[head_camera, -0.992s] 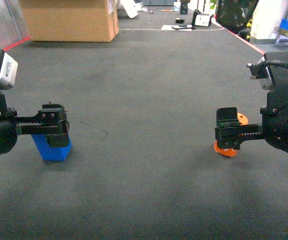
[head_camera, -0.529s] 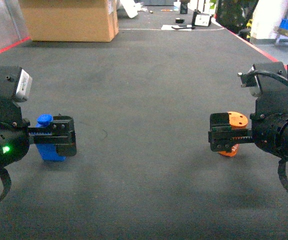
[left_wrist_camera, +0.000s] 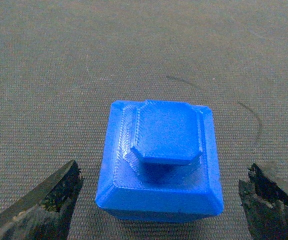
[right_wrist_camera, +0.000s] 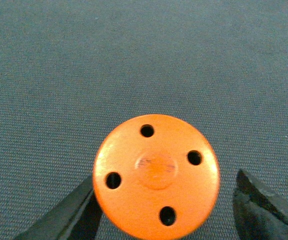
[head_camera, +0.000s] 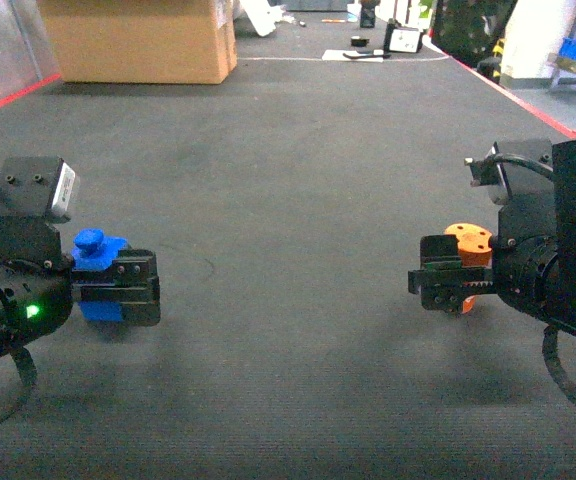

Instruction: Sort blue parts and orange caps into right shelf containers

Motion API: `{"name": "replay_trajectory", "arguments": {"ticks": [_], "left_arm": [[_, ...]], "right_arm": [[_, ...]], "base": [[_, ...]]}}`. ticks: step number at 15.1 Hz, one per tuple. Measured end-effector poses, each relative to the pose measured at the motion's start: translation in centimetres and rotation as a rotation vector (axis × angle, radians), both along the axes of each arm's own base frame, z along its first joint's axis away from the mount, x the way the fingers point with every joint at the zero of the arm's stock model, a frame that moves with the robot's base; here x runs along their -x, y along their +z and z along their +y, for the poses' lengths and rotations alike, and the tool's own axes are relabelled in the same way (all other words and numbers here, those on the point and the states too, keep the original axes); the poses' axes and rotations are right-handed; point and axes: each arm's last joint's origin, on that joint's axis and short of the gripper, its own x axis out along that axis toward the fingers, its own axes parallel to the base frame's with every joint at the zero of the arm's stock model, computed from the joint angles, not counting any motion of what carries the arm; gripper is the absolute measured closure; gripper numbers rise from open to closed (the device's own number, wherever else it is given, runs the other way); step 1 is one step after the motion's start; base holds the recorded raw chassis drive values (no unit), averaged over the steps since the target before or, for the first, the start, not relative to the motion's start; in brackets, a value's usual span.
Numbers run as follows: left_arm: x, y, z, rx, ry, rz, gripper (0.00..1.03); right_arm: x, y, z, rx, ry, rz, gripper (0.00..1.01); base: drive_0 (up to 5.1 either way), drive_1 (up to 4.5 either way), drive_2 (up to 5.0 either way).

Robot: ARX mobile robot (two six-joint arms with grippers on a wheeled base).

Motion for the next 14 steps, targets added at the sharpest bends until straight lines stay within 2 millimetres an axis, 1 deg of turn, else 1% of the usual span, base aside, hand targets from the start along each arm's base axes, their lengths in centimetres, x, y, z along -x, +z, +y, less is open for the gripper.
{"name": "replay_trajectory", "arguments": {"ticks": [1, 2, 3, 4, 5, 8, 9, 10, 11, 12, 14], "left_arm": [[-0.1, -0.3, 0.0, -0.002, 0.000, 0.009, 0.09], [-0.1, -0.4, 0.0, -0.004, 0.001, 0.015, 0.18], [-0.1, -0.5, 0.0, -0.004, 0.001, 0.015, 0.29], [-0.1, -0.5, 0.0, -0.005, 0.006, 0.004, 0.49], [0.5, -0.2, 0.1, 0.000, 0.007, -0.027, 0.59], [1.5, 0.8, 0.4, 0.002, 0.022, -0.070, 0.59], [2.0, 1.8, 0.5, 0.005, 0.029, -0.105, 0.59], [2.8, 3.2, 0.6, 0.007, 0.040, -0.153, 0.59], [3.9, 4.7, 0.9, 0.005, 0.054, -0.204, 0.59], [4.9, 5.7, 1.1, 0.010, 0.062, -0.239, 0.59], [7.9, 7.8, 1.7, 0.010, 0.117, -0.336, 0.59]], "right_arm": [[0.0, -0.1, 0.1, 0.001, 0.001, 0.003, 0.32], [0.0, -0.2, 0.2, 0.005, 0.002, 0.003, 0.41], [-0.1, -0.2, 0.2, 0.006, 0.001, 0.003, 0.52], [-0.1, -0.2, 0.2, 0.009, 0.000, 0.000, 0.58], [0.0, 0.0, 0.2, 0.008, -0.002, -0.013, 0.59], [1.1, 0.7, 0.1, 0.000, 0.006, -0.038, 0.59], [1.9, 1.6, 0.1, -0.010, 0.013, -0.068, 0.59], [2.8, 3.1, 0.2, -0.026, 0.020, -0.124, 0.59], [4.0, 4.9, 0.2, -0.038, 0.022, -0.196, 0.59], [5.2, 6.1, 0.3, -0.047, 0.024, -0.242, 0.59], [8.2, 7.9, 0.1, -0.046, 0.022, -0.330, 0.59]], "base": [[0.0, 0.00, 0.0], [0.0, 0.00, 0.0], [0.0, 0.00, 0.0], [0.0, 0.00, 0.0], [0.0, 0.00, 0.0], [0.0, 0.00, 0.0], [0.0, 0.00, 0.0], [0.0, 0.00, 0.0], [0.0, 0.00, 0.0], [0.0, 0.00, 0.0], [0.0, 0.00, 0.0]]}}
